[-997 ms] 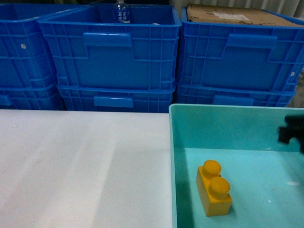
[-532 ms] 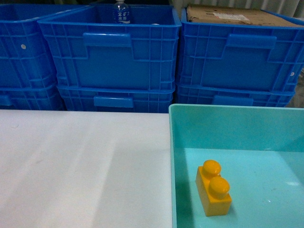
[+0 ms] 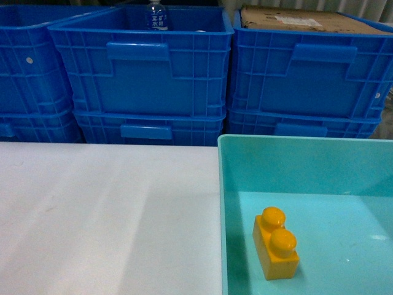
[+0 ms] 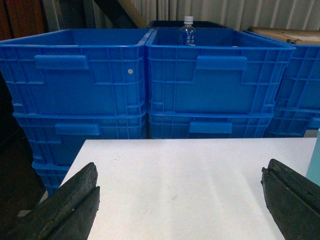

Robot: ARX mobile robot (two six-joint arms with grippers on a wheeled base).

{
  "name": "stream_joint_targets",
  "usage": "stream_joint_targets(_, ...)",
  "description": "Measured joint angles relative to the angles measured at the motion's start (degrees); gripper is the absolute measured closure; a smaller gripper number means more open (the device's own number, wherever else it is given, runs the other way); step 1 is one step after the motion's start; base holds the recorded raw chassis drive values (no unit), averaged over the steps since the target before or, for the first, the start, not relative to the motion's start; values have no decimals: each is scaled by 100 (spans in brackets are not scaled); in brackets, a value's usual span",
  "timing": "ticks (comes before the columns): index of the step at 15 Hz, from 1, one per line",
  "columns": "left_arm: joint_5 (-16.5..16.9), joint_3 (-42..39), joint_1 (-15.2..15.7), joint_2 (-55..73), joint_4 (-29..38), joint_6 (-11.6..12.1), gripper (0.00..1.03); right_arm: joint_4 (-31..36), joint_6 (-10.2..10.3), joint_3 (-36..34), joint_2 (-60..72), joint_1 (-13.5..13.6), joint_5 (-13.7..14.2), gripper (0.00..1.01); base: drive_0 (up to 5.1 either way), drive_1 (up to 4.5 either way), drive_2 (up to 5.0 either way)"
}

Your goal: Pick red block from blue box to shelf

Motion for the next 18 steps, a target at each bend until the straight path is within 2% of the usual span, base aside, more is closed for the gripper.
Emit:
stream_joint_targets(2,0,0,0,0,0,0,5,94,2,-13,-7,22,87,73,0,0,0)
stream_joint_targets(13,-2,0,0,0,0,0,5,94,2,-13,2,24,87,74,-11,-11,-11)
stream_joint_targets(18,-17,0,0,0,0,0,5,81,2,-17,0,52,103,74,256,-461,-461)
